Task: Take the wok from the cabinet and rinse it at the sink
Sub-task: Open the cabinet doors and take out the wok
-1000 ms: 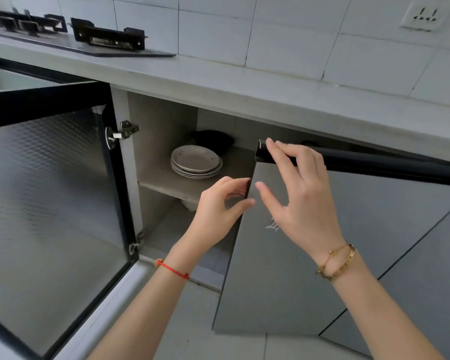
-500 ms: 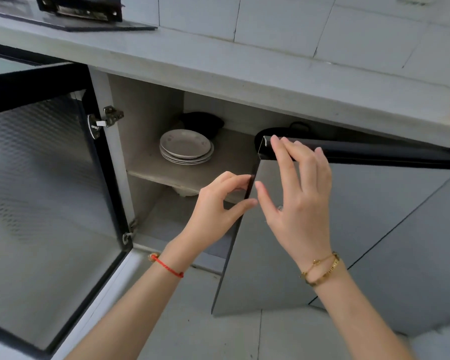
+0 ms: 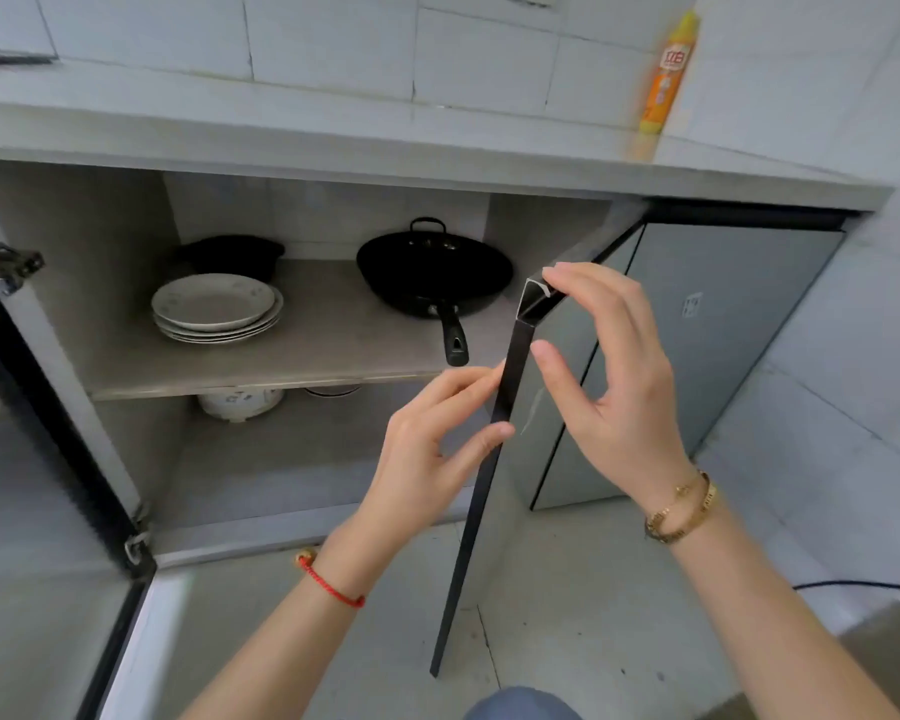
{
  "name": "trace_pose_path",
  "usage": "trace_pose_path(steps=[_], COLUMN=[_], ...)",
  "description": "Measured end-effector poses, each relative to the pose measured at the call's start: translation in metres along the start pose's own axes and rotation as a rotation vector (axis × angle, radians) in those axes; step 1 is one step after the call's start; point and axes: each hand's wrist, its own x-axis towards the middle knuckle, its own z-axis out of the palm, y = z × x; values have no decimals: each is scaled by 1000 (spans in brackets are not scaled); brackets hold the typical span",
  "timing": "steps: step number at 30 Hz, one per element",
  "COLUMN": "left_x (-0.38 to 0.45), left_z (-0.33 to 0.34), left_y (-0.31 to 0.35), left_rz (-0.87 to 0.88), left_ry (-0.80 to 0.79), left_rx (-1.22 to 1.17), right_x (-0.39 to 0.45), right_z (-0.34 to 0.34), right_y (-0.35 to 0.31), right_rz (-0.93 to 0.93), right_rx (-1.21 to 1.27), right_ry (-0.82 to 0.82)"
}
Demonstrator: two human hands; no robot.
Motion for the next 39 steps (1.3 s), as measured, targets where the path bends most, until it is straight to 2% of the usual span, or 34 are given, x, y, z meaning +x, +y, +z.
trace_pose_path(steps=[9, 13, 20, 25, 30, 33, 39], left_x=[-11, -13, -6, 4, 15, 20, 28], left_z=[75, 114, 175, 220, 256, 259, 232], left_y=[39, 53, 78, 86, 87, 90, 86], left_rz=[71, 122, 160, 162, 137, 73, 75], left_ry=[-235, -389, -553, -597, -575, -553, -466], left_rx=[-246, -239, -253, -260, -219, -246, -221], right_x=[-50, -69, -93, -99, -98, -96, -92], right_z=[-84, -123, -172, -198, -217, -221, -218], right_y=[9, 17, 41, 65, 87, 88, 66], right_rz=[116, 219, 415, 532, 573, 578, 512], right_rx=[-198, -350, -524, -620, -688, -714, -747], right_ry=[77, 78, 101, 110, 88, 64, 21])
